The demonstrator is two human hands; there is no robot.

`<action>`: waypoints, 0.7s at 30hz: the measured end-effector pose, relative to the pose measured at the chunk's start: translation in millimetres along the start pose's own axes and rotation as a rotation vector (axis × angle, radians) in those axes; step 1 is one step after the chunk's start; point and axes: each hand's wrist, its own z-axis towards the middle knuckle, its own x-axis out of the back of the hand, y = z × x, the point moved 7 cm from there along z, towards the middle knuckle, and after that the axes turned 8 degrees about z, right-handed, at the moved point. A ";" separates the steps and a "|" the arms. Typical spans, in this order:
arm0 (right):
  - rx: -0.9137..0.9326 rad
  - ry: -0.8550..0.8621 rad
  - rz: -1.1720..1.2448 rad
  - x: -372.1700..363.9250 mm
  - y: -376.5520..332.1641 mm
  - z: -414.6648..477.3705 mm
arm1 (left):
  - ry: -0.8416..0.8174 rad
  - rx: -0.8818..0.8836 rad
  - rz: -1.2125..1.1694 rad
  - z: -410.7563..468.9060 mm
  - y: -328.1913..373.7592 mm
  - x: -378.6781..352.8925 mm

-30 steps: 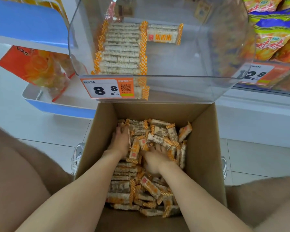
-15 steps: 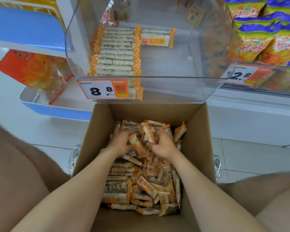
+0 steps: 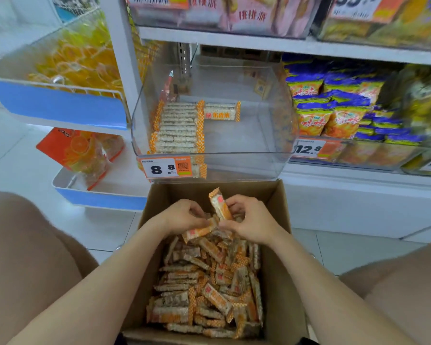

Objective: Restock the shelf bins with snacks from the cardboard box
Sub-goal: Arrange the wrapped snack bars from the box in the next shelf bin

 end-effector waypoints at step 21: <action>0.548 0.243 -0.361 58.8 -126.1 -58.0 | 0.143 -0.397 -0.323 -119.3 120.3 99.3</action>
